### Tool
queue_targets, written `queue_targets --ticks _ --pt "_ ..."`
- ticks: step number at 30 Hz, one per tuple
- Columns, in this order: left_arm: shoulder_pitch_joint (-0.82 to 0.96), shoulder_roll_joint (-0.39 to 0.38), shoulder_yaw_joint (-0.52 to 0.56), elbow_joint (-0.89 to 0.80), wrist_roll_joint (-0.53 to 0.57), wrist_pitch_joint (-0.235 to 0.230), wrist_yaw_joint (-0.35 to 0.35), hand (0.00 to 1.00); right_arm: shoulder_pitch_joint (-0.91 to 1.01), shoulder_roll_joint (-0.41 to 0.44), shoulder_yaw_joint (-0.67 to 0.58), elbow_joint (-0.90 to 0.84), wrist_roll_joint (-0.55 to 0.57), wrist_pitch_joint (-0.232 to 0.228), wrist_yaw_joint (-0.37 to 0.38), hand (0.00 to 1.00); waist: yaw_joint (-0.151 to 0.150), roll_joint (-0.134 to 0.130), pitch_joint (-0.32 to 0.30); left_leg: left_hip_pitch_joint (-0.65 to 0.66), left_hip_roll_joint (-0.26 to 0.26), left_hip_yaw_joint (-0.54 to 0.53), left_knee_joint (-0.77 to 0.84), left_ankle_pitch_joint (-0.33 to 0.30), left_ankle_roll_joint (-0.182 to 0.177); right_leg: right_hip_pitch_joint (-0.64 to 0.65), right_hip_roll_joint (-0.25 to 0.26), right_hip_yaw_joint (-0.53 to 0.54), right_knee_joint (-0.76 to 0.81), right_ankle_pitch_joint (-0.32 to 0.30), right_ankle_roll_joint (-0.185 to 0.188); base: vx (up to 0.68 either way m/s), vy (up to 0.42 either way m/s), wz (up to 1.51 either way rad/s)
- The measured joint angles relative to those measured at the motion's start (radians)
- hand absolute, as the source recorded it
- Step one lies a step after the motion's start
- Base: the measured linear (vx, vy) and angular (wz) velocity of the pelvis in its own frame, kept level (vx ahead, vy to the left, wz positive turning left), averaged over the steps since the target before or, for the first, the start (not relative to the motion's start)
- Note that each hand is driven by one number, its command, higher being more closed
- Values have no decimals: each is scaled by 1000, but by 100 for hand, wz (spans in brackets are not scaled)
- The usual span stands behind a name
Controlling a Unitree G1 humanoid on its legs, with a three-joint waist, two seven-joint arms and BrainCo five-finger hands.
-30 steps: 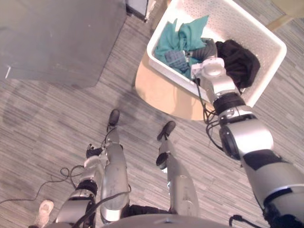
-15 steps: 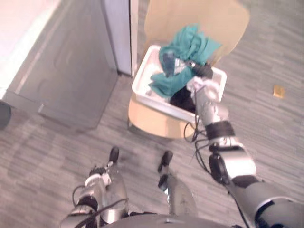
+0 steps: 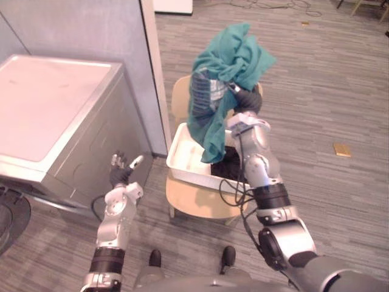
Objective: Pick up the laundry basket with both hands and put the clothes into the washing machine.
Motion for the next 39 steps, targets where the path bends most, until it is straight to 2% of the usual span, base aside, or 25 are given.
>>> queue_targets --ticks 5,12,17,23,31,32,39 --pt "-45 12 -5 -73 -2 -20 -1 0 -75 37 61 -1 1 -27 18 100 -11 6 -12 25 -3 48 -2 -7 7 19 10 44 -56 39 -3 -17 12 -26" --pt "-218 41 -92 -119 -33 -53 -7 0 -88 84 164 -3 43 -41 36 100 -22 30 -29 58 -2 74 -2 -17 6 36 13 66 -57 35 -10 -26 0 -10" --pt "-362 67 -133 -116 -40 -84 -15 0 -147 86 211 3 52 -41 44 100 -37 51 -43 59 -1 74 -4 -15 5 36 14 66 -57 36 -11 -7 -2 0" --pt "-449 122 -213 -24 -42 -87 -57 0 -155 77 220 6 61 -44 73 100 -47 52 -44 56 0 65 -4 -15 4 39 14 64 -57 46 -7 -3 -2 1" --pt "-528 175 -252 49 -62 -82 -105 0 -152 74 252 50 82 -44 85 100 -68 48 -46 57 0 64 0 -15 4 42 15 70 -57 46 -6 0 0 0" --pt "-532 184 -260 51 -71 -81 -115 100 -146 73 255 51 86 -44 85 100 -71 47 -47 57 0 65 0 -15 4 41 15 71 -57 46 -6 0 0 0" --pt "-536 192 -300 58 -95 -77 -138 100 -131 62 272 65 89 -44 85 100 -81 37 -54 58 1 65 0 -15 3 41 16 71 -57 46 -7 0 0 0"
